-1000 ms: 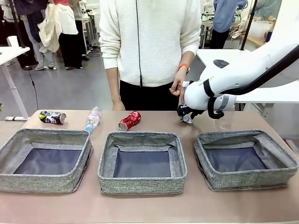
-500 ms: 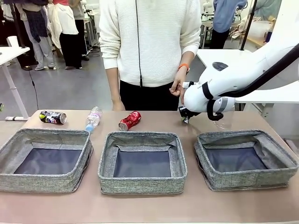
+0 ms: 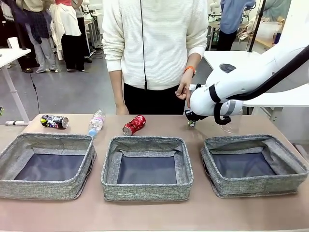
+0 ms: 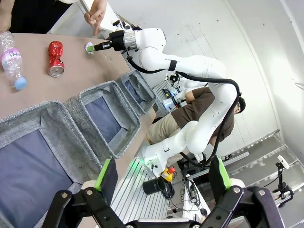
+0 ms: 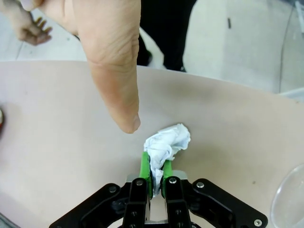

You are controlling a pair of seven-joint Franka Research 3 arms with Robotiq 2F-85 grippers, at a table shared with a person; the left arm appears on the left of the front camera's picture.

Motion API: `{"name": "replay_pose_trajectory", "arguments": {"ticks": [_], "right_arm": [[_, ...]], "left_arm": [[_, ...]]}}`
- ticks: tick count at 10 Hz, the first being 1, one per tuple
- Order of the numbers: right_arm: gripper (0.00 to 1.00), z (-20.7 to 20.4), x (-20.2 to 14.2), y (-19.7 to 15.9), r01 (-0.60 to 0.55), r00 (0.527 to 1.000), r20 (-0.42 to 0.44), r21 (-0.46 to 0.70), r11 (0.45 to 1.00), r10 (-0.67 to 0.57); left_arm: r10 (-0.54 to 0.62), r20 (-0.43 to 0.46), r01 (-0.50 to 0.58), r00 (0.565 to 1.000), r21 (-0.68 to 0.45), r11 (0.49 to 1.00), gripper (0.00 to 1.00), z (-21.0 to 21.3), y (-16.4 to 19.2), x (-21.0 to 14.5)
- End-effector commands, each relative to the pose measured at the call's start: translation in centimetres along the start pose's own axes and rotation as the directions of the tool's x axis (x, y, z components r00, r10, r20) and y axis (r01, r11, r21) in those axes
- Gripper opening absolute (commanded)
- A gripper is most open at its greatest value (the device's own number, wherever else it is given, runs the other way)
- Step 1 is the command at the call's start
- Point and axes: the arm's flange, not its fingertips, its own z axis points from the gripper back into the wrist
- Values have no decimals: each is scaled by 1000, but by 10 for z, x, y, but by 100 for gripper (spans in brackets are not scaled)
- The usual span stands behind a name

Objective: Sort the waste into the appropriate baskets.
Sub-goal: Pick up the waste item pointed out by the person.

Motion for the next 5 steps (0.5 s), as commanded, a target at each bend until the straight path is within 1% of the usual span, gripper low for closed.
{"name": "replay_pose_trajectory", "arguments": {"ticks": [1,2,3,4,5], "right_arm": [[0,0,-5,-1,30,999,-28,-46,998,-31],[0,19,-8,-5,36,999,-34,-22,999,-36],[0,66,-21,-10,38,995,-87,-7,999,-39],[0,126,-47,-17,46,986,-161,-42,998,-53],[0,190,-91,-13,36,982,-179,-92,995,-52]], "left_arm": [[-22,13,22,1000,-18,1000,100,0,-2,1],[-22,13,22,1000,-18,1000,100,0,-2,1],[-22,13,22,1000,-18,1000,100,0,-2,1],[-22,13,22,1000,-18,1000,100,0,-2,1],[-22,13,22,1000,-18,1000,100,0,-2,1]]}}
